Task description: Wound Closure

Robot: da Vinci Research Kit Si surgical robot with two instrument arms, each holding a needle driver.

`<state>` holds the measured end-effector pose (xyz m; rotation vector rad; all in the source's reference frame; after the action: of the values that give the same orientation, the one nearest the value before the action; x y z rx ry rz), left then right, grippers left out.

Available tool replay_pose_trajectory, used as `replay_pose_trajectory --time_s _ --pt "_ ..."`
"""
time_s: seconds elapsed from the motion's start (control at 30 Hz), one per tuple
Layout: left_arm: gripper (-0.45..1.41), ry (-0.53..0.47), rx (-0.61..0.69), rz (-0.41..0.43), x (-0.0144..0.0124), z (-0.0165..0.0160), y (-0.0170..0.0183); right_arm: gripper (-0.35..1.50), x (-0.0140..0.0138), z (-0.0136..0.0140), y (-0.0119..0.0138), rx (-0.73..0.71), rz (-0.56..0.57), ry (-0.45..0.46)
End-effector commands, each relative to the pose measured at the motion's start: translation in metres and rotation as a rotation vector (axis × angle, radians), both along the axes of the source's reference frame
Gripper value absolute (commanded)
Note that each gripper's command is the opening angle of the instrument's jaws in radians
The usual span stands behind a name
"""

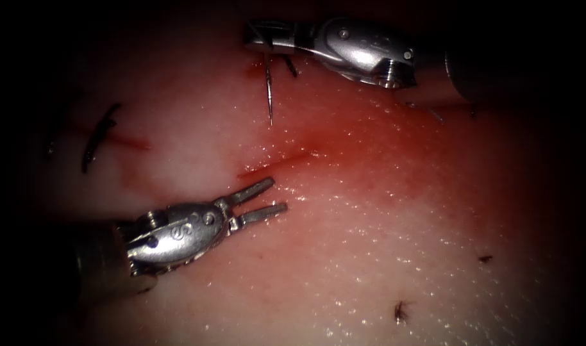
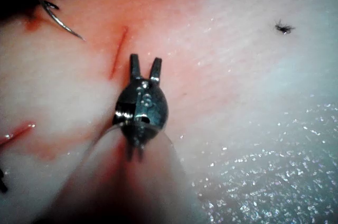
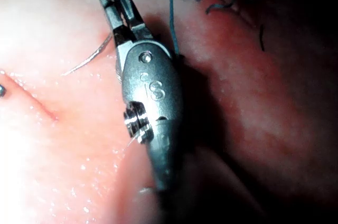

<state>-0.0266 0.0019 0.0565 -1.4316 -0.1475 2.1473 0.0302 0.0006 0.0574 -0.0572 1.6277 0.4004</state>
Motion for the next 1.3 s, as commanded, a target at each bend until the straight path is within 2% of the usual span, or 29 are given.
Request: replay_pose_trajectory --time_s 0.03,0.13,0.4,0.47,0.5,0.67,0.87,0.97,1.07,1.3 --pt "0.12 0.005 0.029 0.011 -0.0005 0.0005 -0.0005 -0.35 0.0007 0.0010 -0.0008 -0.004 -0.004 -0.002" --pt "0.12 0.021 0.068 0.038 -0.0005 0.0004 -0.0006 -0.35 0.0008 0.0016 -0.0019 -0.028 -0.009 -0.013" --pt "0.10 0.023 0.070 0.051 -0.0007 0.0002 -0.0014 -0.35 0.0007 0.0021 -0.0022 -0.085 -0.003 -0.032" --pt "0.10 0.023 0.070 0.051 -0.0007 0.0002 -0.0014 -0.35 0.0007 0.0022 -0.0030 -0.119 -0.013 -0.037" --pt "0.10 0.020 0.081 0.047 -0.0007 0.0002 -0.0013 -0.35 0.0006 0.0023 -0.0044 -0.174 -0.027 -0.038" --pt "0.03 -0.008 0.154 0.031 -0.0006 0.0004 -0.0010 -0.35 0.0002 0.0027 -0.0077 -0.285 -0.056 -0.017" --pt "0.09 0.004 0.181 0.047 -0.0005 0.0006 -0.0006 -0.35 -0.0005 0.0030 -0.0092 -0.324 -0.067 -0.003" --pt "0.22 0.038 0.178 0.026 -0.0004 0.0008 -0.0003 -0.35 -0.0007 0.0031 -0.0095 -0.328 -0.069 -0.001" --pt "0.27 0.095 0.175 -0.021 -0.0003 0.0012 0.0003 -0.35 -0.0006 0.0032 -0.0098 -0.337 -0.069 0.003" --pt "0.22 0.220 0.137 -0.050 -0.0006 0.0025 0.0009 -0.35 -0.0005 0.0042 -0.0108 -0.269 -0.087 -0.022"
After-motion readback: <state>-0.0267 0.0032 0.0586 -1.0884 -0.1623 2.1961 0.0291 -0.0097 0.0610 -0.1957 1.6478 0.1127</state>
